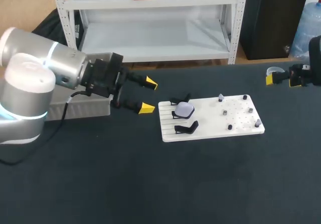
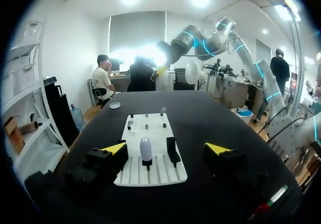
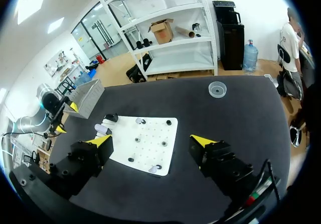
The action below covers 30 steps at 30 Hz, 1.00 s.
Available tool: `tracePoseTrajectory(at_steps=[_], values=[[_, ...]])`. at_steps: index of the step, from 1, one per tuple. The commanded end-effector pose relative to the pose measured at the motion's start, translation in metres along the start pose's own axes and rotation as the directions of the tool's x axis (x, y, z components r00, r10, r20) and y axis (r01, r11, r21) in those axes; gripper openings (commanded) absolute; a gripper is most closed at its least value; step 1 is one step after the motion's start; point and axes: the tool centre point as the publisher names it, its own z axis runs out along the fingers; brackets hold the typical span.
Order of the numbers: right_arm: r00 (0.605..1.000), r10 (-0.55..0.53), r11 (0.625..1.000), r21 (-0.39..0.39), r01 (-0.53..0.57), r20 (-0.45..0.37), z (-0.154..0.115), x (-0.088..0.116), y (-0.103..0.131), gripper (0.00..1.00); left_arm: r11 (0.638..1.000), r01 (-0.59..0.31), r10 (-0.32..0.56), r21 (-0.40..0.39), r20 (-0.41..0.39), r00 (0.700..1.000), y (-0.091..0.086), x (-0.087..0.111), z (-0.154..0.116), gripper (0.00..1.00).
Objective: Pick up each earbud case from the left stands, insert the matching earbuds, close the lid, and place the case in the box.
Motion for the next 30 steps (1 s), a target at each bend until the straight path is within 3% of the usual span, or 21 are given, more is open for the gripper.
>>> tracePoseTrajectory(at_steps=[1,6,12,30], values=[[1.000,0.000,1.000,-0.001,0.000,-0.001,0.000,0.000,0.000,1.00,0.995,0.029,-0.033,-0.098,-0.036,0.999,-0.002,0.001,0.016,1.00],[1.000,0.000,1.000,-0.001,0.000,-0.001,0.000,0.000,0.000,1.00,0.977,0.065,-0.085,-0.205,-0.090,0.992,-0.001,0.011,0.029,1.00],[1.000,0.000,1.000,-0.001,0.000,-0.001,0.000,0.000,0.000,1.00,0.959,0.099,-0.126,-0.267,-0.088,0.988,0.002,0.025,0.036,1.00],[1.000,0.000,1.000,-0.001,0.000,-0.001,0.000,0.000,0.000,1.00,0.938,0.127,-0.169,-0.323,-0.104,0.980,0.026,0.044,0.057,1.00]])
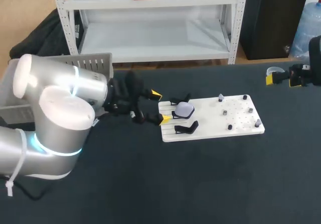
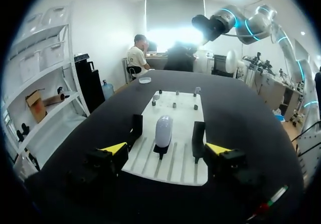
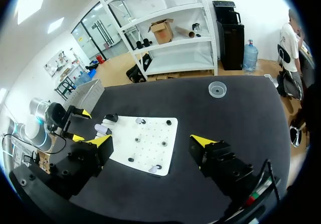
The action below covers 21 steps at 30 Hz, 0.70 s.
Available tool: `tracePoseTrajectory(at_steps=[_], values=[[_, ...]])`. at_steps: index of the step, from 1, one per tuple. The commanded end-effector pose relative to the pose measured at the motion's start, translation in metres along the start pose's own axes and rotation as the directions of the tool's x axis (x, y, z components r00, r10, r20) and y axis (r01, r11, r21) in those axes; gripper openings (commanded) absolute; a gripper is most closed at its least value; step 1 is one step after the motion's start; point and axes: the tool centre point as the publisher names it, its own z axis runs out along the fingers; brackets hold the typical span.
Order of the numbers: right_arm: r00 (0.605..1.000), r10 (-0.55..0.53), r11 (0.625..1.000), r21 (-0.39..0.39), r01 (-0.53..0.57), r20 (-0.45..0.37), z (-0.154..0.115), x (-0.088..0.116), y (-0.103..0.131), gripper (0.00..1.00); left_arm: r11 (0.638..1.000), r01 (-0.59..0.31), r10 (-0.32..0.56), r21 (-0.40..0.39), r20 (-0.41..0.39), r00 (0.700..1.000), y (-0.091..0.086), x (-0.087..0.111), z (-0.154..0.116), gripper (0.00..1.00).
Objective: Pick up each earbud case from the left stands, insert the matching earbuds, close the lid, and place the case in the box.
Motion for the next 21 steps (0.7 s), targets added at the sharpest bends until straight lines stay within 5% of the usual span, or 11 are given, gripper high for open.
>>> tracePoseTrajectory(at_steps=[1,13,16,21], values=[[1.000,0.000,1.000,-0.001,0.000,-0.001,0.000,0.000,0.000,1.00,1.000,0.003,-0.003,0.001,0.003,1.000,0.006,0.001,0.014,1.00],[1.000,0.000,1.000,-0.001,0.000,-0.001,0.000,0.000,0.000,1.00,0.999,0.002,-0.002,0.037,-0.008,1.000,0.015,-0.001,0.033,0.89],[1.000,0.000,1.000,-0.001,0.000,-0.001,0.000,0.000,0.000,1.00,0.999,-0.005,0.005,0.045,-0.008,1.000,0.016,-0.004,0.037,0.74],[1.000,0.000,1.000,-0.001,0.000,-0.001,0.000,0.000,0.000,1.00,0.997,-0.010,0.010,0.072,-0.002,1.000,0.017,-0.004,0.045,0.75]])
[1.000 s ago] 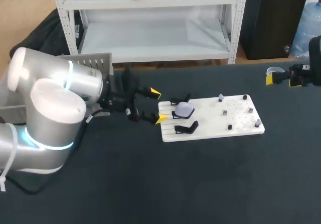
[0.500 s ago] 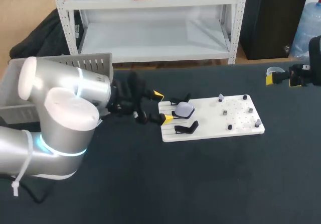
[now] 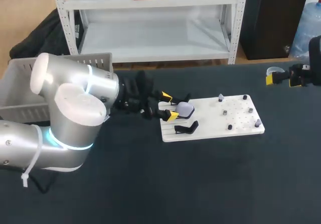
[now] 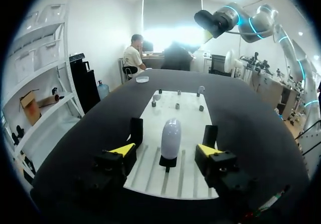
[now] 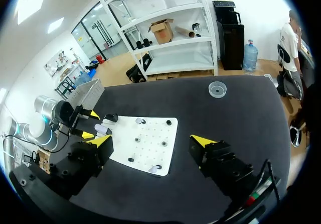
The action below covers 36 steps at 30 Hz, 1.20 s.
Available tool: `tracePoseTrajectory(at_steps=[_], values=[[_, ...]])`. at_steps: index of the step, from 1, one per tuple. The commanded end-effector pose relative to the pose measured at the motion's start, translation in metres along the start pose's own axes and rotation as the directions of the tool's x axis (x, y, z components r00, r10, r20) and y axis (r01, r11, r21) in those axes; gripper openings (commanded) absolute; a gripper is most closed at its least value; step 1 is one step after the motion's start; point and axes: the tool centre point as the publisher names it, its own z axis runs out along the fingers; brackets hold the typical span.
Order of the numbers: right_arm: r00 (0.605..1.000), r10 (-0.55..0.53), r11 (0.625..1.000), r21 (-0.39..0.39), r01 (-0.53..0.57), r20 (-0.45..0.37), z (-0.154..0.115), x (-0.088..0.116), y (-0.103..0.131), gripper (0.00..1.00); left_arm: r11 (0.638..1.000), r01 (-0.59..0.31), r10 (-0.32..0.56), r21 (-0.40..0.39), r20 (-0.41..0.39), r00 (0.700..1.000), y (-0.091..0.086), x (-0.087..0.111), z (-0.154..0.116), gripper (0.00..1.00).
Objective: Pick up each earbud case from the left stands, insert the matching earbuds, close the lid, and place the case in the box.
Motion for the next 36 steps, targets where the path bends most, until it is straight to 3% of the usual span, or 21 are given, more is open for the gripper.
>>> tracePoseTrajectory(at_steps=[1,11,28,31,36], values=[[1.000,0.000,1.000,-0.001,0.000,-0.001,0.000,0.000,0.000,1.00,1.000,0.002,-0.002,0.023,-0.007,1.000,0.007,-0.002,0.010,0.73],[1.000,0.000,1.000,-0.001,0.000,-0.001,0.000,0.000,0.000,1.00,0.999,0.002,-0.001,0.049,-0.010,1.000,0.006,0.000,0.020,0.76],[1.000,0.000,1.000,-0.001,0.000,-0.001,0.000,0.000,0.000,1.00,0.997,0.006,-0.006,0.076,-0.004,1.000,0.002,0.002,0.034,0.64],[1.000,0.000,1.000,-0.001,0.000,-0.001,0.000,0.000,0.000,1.00,0.997,0.008,-0.008,0.078,0.000,1.000,0.002,0.003,0.036,0.57],[1.000,0.000,1.000,-0.001,0.000,-0.001,0.000,0.000,0.000,1.00,0.996,0.014,-0.015,0.083,0.005,1.000,0.000,0.004,0.036,0.54]])
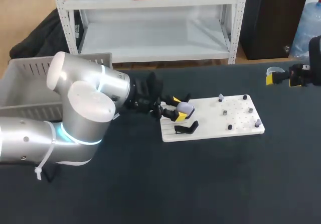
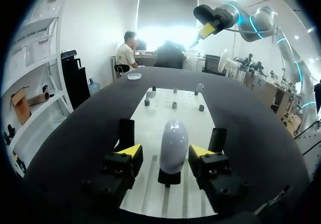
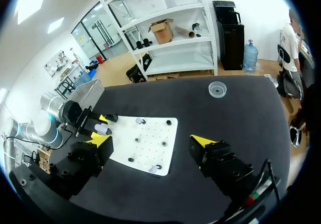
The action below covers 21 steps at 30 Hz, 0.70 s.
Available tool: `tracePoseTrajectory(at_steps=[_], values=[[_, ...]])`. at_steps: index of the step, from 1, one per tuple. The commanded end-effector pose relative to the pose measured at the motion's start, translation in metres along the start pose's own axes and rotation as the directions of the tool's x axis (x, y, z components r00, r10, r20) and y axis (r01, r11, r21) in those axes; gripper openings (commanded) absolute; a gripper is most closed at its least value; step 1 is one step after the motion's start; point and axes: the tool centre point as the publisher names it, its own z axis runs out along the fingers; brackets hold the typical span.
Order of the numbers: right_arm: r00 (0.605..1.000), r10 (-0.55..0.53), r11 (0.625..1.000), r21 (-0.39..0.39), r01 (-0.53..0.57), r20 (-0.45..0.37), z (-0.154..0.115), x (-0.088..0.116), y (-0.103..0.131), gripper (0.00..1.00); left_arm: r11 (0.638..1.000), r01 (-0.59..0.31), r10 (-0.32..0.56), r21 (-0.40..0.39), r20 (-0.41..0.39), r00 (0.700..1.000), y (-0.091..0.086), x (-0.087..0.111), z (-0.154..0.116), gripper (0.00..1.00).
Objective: Pick up each earbud case from the left stands, insert the matching earbuds, close the lid, and place the case in the box.
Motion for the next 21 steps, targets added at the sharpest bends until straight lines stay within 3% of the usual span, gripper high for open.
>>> tracePoseTrajectory(at_steps=[1,21], values=[[1.000,0.000,1.000,-0.001,0.000,-0.001,0.0002,-0.0003,-0.0004,1.00,1.000,0.001,-0.001,0.005,0.004,1.000,0.0013,0.0012,0.0020,0.54],[1.000,0.000,1.000,-0.001,0.000,-0.001,0.0002,-0.0003,-0.0004,1.00,1.000,0.012,-0.013,0.014,0.024,1.000,-0.0010,0.0045,0.0031,0.40]])
